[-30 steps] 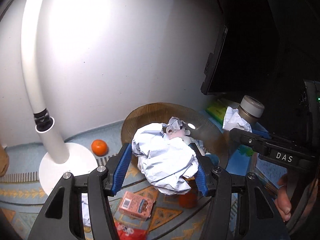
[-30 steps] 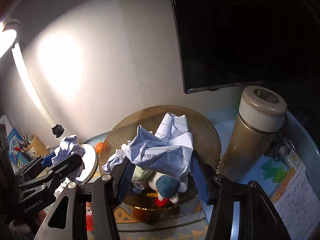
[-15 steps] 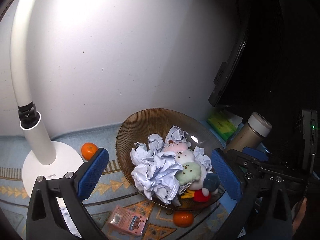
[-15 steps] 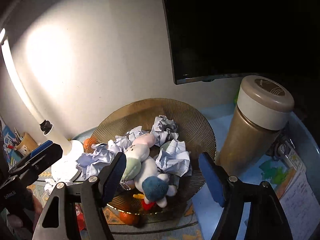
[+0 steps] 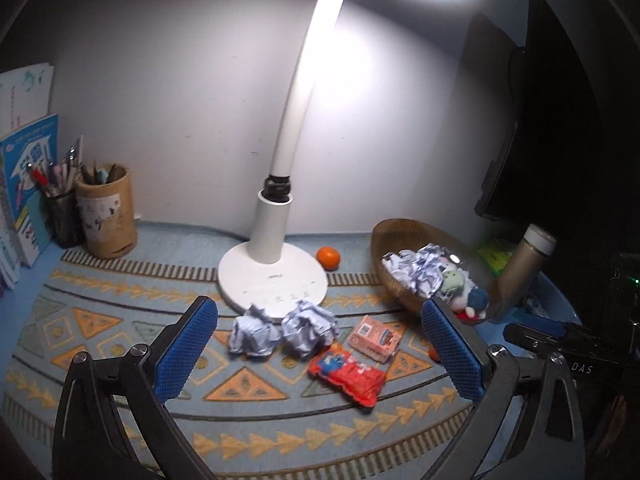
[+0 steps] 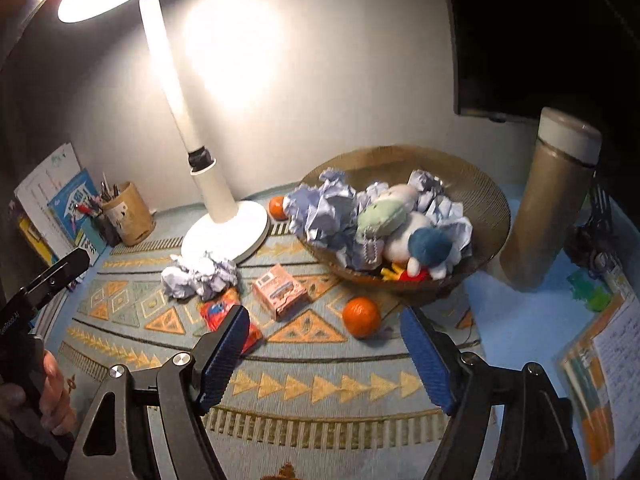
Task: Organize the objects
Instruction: 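Withdraw both grippers toward the paper balls by the lamp base, then grasp a paper ball with the left gripper while the right gripper grasps another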
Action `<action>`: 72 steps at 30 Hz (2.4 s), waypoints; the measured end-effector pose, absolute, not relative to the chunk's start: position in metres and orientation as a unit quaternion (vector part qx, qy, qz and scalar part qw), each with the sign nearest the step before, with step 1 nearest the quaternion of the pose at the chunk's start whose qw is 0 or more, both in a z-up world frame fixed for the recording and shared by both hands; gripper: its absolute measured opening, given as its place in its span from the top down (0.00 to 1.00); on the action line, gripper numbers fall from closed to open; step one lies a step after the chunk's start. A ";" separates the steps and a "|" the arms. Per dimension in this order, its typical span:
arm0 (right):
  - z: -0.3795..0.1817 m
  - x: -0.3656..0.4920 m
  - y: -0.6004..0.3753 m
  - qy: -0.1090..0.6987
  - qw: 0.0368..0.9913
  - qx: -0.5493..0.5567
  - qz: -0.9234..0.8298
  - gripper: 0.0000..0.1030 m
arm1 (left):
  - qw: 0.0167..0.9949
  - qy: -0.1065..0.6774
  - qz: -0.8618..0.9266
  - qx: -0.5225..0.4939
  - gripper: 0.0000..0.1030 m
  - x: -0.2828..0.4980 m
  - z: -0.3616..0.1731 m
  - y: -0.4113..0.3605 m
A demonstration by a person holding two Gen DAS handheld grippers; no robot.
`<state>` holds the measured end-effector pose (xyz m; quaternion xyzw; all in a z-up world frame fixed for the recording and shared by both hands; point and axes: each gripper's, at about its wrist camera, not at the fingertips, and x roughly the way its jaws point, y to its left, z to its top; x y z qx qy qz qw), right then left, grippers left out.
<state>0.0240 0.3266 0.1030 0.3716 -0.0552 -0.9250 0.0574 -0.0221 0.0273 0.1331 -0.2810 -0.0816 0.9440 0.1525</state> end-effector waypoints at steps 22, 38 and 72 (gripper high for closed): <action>0.027 0.031 0.280 0.035 0.045 0.382 -0.923 0.17 | 0.093 -0.098 0.926 -0.352 0.01 -0.013 0.037 -0.019; 0.047 0.002 0.255 0.009 0.125 0.413 -0.902 0.17 | 0.114 -0.066 0.906 -0.402 0.01 -0.030 0.043 -0.011; 0.080 -0.090 0.216 -0.038 0.238 0.439 -0.865 0.52 | 0.226 0.014 0.883 -0.411 0.61 -0.114 0.045 0.012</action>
